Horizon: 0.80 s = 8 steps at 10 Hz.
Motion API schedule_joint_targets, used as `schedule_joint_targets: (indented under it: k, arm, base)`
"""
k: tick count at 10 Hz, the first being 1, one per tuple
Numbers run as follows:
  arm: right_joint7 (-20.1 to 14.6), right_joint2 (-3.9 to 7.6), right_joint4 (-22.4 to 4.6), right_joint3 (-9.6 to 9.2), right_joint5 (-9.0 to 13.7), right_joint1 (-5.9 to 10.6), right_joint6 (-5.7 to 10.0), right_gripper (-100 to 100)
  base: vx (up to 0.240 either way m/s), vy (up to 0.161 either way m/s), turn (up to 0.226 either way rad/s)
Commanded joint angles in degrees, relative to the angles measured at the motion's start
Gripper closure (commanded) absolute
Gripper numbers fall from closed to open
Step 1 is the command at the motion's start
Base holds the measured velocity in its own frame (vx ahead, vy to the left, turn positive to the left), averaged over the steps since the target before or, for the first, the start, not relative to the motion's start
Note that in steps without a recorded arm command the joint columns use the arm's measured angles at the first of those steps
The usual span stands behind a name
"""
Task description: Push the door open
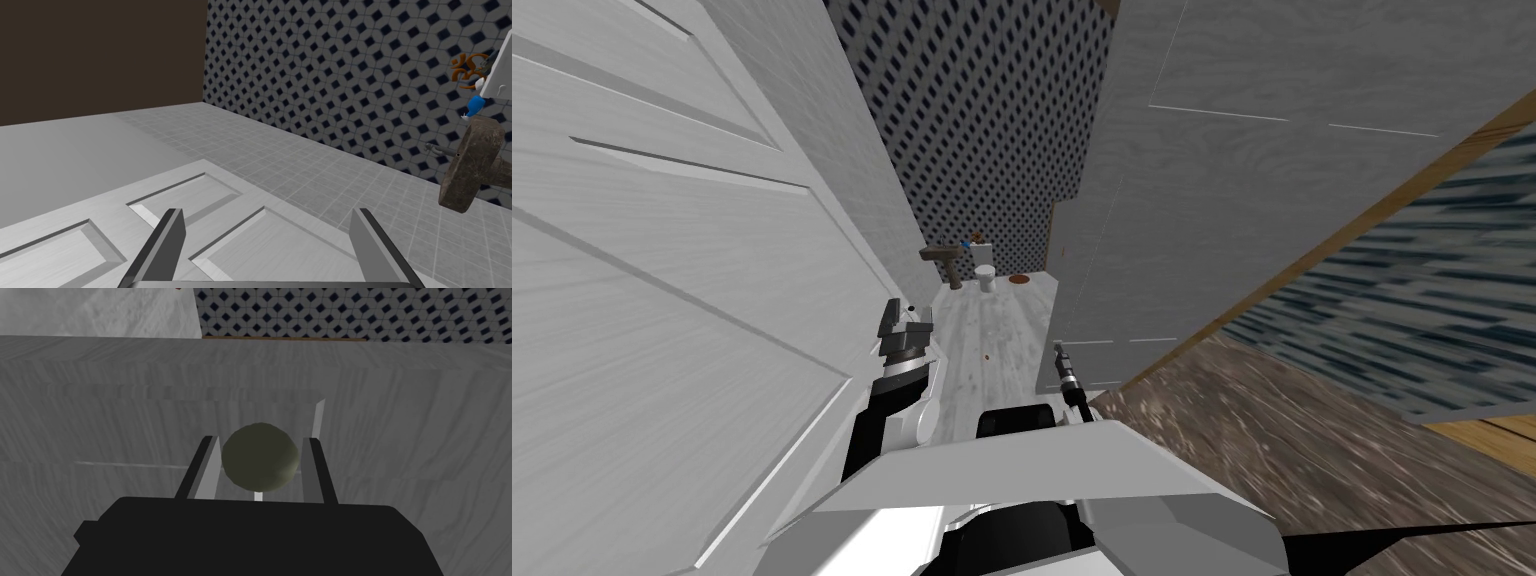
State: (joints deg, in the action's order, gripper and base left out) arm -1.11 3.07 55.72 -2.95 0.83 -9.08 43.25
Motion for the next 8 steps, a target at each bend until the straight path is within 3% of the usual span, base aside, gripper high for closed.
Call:
schedule_joint_targets:
  k: [1, 3, 8]
  arm:
    - [0.0, 0.02, 0.1, 0.05, 0.0, 0.0, 0.13, 100]
    - [0.4, 0.17, -0.3, 0.27, 0.3, 0.19, -0.04, 100]
    - [2.1, 0.56, -1.2, 1.55, 1.9, 1.36, -0.06, 100]
  base:
    - [-0.006, 0.001, -0.003]
    - [0.052, -0.001, -0.041]
    - [0.202, -0.046, -0.117]
